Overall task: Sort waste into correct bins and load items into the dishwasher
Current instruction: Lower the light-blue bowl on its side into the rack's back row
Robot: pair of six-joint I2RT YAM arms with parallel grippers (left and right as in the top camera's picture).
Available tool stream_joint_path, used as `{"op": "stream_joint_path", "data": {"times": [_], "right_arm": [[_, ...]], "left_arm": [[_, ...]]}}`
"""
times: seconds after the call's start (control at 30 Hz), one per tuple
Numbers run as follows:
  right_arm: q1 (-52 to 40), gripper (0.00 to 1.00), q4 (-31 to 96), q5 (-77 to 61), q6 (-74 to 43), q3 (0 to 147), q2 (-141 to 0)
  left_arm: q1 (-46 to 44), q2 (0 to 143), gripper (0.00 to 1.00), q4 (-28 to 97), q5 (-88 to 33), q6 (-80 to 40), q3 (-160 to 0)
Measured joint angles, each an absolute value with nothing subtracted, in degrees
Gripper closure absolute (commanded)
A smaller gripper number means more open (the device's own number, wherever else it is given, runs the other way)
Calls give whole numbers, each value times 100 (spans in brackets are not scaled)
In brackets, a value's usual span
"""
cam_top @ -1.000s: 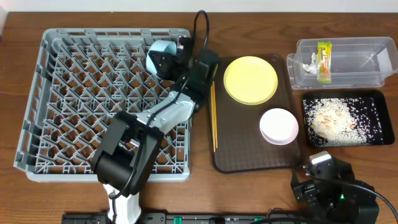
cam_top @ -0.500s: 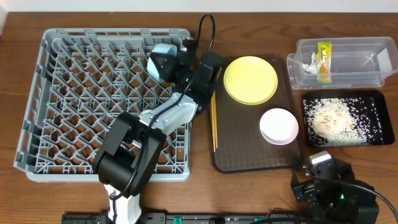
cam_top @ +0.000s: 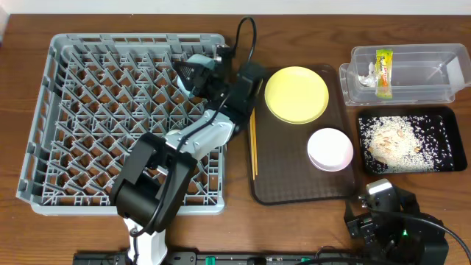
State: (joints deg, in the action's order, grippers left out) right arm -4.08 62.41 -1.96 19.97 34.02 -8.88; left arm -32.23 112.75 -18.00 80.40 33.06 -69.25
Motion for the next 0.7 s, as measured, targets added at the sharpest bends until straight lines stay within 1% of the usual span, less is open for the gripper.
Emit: {"op": "stream_joint_path", "data": {"times": [0.23, 0.5, 0.6, 0.7], "right_arm": [[-408, 1, 6241, -196, 1997, 3402, -888], [-408, 1, 6241, -198, 1997, 3402, -888], [-408, 1, 6241, -196, 1997, 3402, -888], [-408, 1, 6241, -196, 1997, 3402, -888]], "left_arm": [[-3479, 11275, 40, -1721, 8055, 3310, -6925], [-3710, 11275, 39, -1083, 8053, 3310, -6925], [-3715, 11275, 36, -934, 8049, 3310, -6925], [-3715, 11275, 36, -620, 7935, 3306, -6928]]}}
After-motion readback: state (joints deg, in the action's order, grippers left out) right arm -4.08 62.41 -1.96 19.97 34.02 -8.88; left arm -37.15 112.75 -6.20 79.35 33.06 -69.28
